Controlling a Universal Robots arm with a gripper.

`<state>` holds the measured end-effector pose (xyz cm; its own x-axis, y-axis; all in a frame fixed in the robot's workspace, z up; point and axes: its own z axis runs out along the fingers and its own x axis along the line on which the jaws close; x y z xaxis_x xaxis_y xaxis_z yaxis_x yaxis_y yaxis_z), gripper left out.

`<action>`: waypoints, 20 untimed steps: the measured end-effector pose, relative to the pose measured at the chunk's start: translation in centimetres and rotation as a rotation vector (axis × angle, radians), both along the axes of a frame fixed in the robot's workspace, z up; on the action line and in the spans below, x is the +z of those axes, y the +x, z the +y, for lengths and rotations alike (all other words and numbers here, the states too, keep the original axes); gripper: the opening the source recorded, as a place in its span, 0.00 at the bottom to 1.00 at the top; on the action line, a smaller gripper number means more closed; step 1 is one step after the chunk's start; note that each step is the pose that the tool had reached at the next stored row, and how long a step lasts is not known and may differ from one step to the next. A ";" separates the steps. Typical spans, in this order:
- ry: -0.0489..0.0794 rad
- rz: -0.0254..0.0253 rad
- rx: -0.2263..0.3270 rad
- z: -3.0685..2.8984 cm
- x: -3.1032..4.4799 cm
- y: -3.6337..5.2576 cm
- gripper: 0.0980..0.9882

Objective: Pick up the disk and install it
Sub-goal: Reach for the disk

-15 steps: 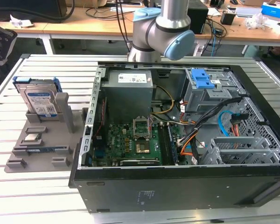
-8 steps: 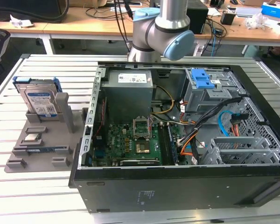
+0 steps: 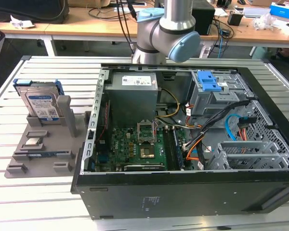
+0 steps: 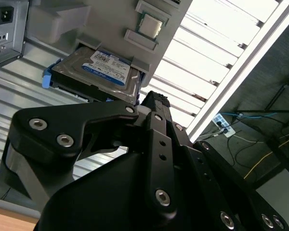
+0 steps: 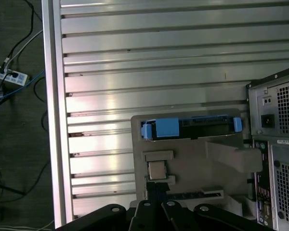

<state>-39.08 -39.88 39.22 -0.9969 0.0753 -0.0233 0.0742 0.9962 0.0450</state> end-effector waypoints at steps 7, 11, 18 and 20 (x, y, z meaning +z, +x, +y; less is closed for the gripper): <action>0.000 0.0000 0.000 0.00 -0.01 -0.90 0.00; 0.000 0.0000 0.000 0.00 -0.02 -1.69 0.00; -0.001 -0.0001 0.000 0.23 -0.03 -2.00 0.00; -0.001 0.0000 0.000 0.23 -0.03 -1.99 0.00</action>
<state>-41.07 -39.65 39.20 -0.9969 0.0754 -0.0233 0.0743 0.9962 0.0444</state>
